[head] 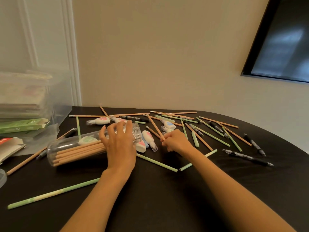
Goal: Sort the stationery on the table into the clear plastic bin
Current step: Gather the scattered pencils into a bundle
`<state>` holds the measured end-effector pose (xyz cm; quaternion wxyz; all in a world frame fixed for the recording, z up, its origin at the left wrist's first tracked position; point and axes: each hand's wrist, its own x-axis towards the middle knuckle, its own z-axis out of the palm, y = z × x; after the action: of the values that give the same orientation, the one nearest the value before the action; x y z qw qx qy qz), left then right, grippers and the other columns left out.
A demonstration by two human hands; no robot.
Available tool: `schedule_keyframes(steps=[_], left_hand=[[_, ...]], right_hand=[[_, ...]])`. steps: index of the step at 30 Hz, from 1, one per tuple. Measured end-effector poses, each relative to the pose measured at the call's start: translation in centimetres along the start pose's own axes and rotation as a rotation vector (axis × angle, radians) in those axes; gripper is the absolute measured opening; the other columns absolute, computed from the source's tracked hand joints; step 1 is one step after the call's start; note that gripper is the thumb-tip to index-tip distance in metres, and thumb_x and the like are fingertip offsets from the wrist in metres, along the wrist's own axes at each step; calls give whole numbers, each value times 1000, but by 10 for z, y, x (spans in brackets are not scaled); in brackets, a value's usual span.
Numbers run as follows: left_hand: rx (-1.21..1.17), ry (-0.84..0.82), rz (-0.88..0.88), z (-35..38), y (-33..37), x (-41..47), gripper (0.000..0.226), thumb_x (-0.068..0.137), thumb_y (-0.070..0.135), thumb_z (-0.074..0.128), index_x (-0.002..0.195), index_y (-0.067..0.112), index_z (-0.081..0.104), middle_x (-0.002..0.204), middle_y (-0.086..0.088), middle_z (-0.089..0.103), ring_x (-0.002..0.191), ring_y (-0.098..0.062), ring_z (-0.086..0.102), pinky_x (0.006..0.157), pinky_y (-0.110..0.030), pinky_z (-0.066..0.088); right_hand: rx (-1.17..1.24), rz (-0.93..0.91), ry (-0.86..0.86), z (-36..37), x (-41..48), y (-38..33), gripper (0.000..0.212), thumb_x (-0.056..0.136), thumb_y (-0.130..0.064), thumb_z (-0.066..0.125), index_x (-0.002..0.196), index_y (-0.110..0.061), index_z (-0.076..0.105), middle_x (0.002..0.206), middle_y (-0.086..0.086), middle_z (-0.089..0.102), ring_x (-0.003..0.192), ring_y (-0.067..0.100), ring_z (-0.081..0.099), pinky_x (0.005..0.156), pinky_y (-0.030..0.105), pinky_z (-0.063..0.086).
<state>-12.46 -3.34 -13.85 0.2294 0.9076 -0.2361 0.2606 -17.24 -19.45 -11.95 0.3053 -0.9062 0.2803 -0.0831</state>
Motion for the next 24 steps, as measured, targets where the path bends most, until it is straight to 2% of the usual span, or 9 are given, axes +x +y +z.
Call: schedule_keyframes(steps=[1,3,6,9,16,19,21,24], left_hand=[[-1,-6,0,1,0,0,65,88,19,60,143,26,25,144,0,32,135,-21,21,112,-41,5],[3,-16,2,3,2,0,66,88,18,60,143,26,24,144,0,31,135,-22,21,112,-41,4],[7,-21,6,4,3,0,67,88,18,60,143,26,23,145,-1,30,136,-22,19,112,-42,4],[-5,-6,24,4,5,-1,67,87,17,61,143,26,24,145,-1,30,136,-23,18,112,-42,4],[-78,68,32,7,8,0,67,79,10,70,138,21,40,137,-7,42,130,-28,28,108,-44,11],[-88,124,70,12,11,2,73,62,5,83,128,14,53,123,-13,54,120,-32,38,101,-47,17],[-79,181,124,18,19,4,78,47,4,89,119,11,58,111,-14,60,110,-30,39,95,-47,22],[-89,232,138,22,27,8,79,44,3,89,117,10,59,108,-13,61,106,-32,44,93,-53,35]], right_hand=[[-109,-27,38,-1,0,4,36,91,-11,53,126,-9,58,104,15,64,79,17,58,77,28,49],[-306,-66,63,-4,-2,7,30,91,-14,53,119,-11,63,112,15,62,96,23,58,78,28,47],[-431,-82,59,-6,-5,8,27,90,-15,56,115,-12,65,113,12,60,100,24,57,78,28,45],[-485,-102,77,-5,-7,5,33,91,-13,55,123,-8,56,116,14,59,104,25,57,81,29,46],[-447,-64,-18,-6,0,0,41,89,-16,58,128,-8,51,117,14,58,105,23,57,80,26,46],[-425,-48,-118,-6,2,-4,57,87,-19,60,139,-16,39,127,10,55,111,23,55,83,27,46],[-411,-54,-149,-7,2,-3,57,88,-19,56,142,-15,36,133,10,51,115,24,53,91,30,46],[-359,-61,-166,-10,3,-4,51,93,-18,42,143,-10,34,130,13,51,98,24,57,82,32,47]])
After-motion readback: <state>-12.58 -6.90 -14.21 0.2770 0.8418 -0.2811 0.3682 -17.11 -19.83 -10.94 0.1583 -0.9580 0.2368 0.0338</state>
